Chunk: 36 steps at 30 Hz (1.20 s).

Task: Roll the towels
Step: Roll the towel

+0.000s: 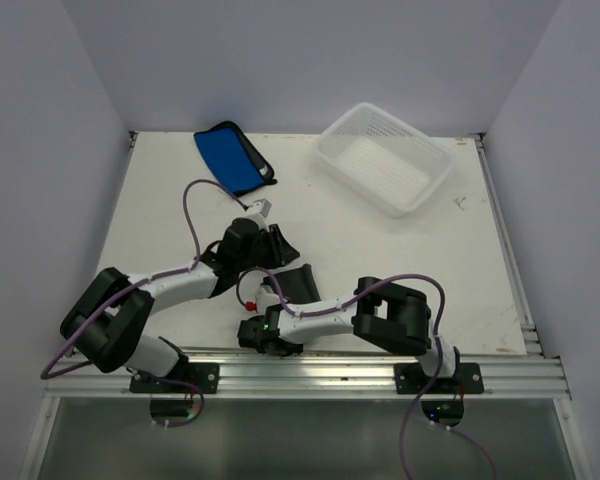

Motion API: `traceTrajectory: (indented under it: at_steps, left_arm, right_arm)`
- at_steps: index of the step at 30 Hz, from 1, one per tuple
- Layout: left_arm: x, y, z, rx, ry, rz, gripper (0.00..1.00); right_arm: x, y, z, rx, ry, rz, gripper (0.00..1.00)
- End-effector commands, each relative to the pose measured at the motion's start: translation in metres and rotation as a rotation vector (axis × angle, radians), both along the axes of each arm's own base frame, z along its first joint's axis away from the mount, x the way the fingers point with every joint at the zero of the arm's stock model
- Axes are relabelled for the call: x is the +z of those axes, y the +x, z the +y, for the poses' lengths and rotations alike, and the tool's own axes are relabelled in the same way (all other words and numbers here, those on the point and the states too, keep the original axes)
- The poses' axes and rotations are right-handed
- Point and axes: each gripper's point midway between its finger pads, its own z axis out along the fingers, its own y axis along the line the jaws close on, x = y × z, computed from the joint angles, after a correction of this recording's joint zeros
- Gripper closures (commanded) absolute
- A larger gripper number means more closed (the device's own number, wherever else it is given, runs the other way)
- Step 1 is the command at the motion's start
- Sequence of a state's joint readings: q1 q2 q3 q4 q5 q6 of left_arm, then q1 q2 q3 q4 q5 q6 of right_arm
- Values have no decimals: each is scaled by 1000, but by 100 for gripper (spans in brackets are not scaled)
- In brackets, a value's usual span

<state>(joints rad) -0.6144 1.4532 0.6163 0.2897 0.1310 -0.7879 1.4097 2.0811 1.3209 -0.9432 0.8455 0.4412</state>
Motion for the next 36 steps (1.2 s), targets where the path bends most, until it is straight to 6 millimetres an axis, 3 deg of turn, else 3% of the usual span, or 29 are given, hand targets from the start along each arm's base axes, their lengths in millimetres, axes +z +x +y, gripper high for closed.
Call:
traceTrajectory:
  at_steps: [1, 2, 5, 12, 18, 25, 36]
  left_arm:
    - [45, 3, -18, -111, -90, -132, 62]
    - [54, 4, -24, -142, -113, -160, 62]
    - [54, -1, -42, -259, -127, -164, 62]
    - [16, -23, -70, -420, -149, -79, 66]
    - [-1, -35, -87, -520, -150, -48, 66]
    - [-22, -40, -85, -506, -114, -13, 67]
    - [-42, -27, -62, -402, -14, -8, 68]
  right_arm:
    - [-3, -4, 6, 7, -16, 27, 100]
    - [-2, -4, 5, 10, -29, 26, 100]
    - [-2, -3, 6, 9, -34, 27, 100]
    - [-5, -5, 11, 11, -38, 40, 100]
    - [-10, -6, 8, 4, -47, 48, 100]
    - [-14, -9, 4, -3, -53, 62, 100]
    - [-15, -12, 12, -6, -9, 83, 100]
